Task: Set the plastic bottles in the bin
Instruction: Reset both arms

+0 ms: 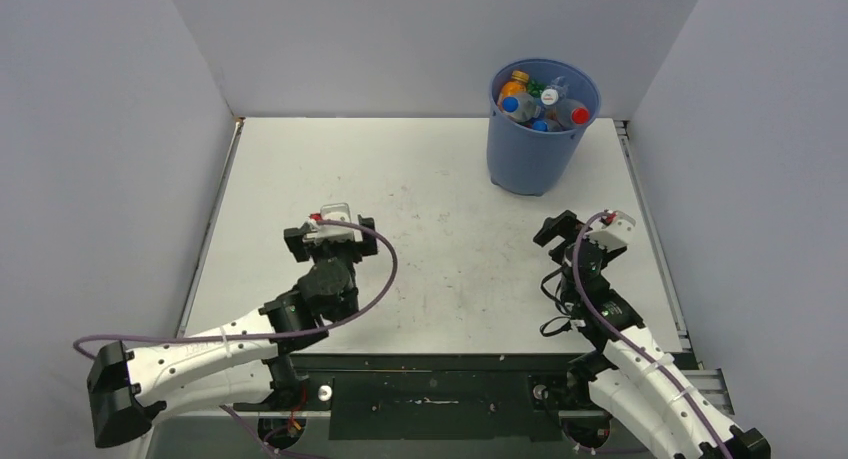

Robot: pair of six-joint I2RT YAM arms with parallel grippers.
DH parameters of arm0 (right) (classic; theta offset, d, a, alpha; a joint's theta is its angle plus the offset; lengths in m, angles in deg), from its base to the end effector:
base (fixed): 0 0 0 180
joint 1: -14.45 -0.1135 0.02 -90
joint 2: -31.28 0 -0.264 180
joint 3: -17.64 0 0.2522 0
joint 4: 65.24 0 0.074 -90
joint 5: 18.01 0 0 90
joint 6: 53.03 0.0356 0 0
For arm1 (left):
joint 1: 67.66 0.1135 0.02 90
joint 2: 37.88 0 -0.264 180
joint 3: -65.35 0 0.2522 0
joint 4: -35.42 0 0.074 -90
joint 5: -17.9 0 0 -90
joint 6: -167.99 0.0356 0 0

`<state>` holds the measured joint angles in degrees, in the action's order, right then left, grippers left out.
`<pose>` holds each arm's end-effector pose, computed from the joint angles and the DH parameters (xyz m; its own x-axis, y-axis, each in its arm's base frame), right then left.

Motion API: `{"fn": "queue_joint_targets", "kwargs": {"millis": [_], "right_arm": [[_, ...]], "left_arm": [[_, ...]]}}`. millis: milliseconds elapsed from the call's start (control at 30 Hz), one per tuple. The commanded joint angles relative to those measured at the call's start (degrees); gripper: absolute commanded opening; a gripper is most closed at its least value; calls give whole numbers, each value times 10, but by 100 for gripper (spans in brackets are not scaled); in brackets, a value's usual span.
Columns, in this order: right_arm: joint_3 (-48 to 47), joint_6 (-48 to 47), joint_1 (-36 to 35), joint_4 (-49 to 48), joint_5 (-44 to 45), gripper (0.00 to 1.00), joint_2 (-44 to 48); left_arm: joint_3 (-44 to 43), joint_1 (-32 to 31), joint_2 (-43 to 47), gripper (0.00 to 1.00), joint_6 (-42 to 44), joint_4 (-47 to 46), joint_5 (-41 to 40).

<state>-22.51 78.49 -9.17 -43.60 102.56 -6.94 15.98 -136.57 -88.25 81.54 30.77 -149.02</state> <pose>0.1568 0.0488 0.2500 -0.1692 0.5489 -0.8186 0.2750 0.8239 0.4956 0.0992 -0.1608 0.3176 0.0143 0.0019 -0.9999 -0.1398 0.9902 -0.0001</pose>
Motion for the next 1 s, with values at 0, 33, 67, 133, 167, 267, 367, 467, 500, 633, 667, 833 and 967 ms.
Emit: {"fn": "queue_joint_targets", "kwargs": {"millis": [0,33,67,133,167,267,367,467,500,633,667,833,967], "right_arm": [[45,-214,1,-210,75,90,-10],[54,-248,7,-242,86,90,-24],[58,-276,17,-266,89,90,-41],[67,-283,55,-292,80,90,-81],[72,-278,78,-304,55,90,-102],[102,-254,115,-374,49,90,-160],[124,-256,116,-462,97,90,-232],[144,-249,118,-541,128,90,-285],[151,-255,119,-570,133,90,-303],[180,-279,119,-702,152,90,-384],[185,-292,119,-727,152,90,-390],[205,-355,120,-899,99,90,-483],[150,-381,116,-807,39,90,-500]], "left_arm": [[-16,202,-25,98,-164,140,146],[-46,258,-47,98,-231,215,179],[-83,311,-67,97,-298,278,212],[-100,385,-103,96,-358,307,274],[-87,405,-114,96,-333,273,303],[-20,424,-127,96,-246,119,328],[59,475,-138,96,-186,-25,332],[111,539,-175,96,-179,-96,333],[125,543,-189,96,-176,-125,344],[146,549,-261,96,-155,-238,352],[137,550,-271,96,-143,-233,348],[170,551,-315,96,-65,-369,398],[159,571,-330,96,-63,-363,455]]}}
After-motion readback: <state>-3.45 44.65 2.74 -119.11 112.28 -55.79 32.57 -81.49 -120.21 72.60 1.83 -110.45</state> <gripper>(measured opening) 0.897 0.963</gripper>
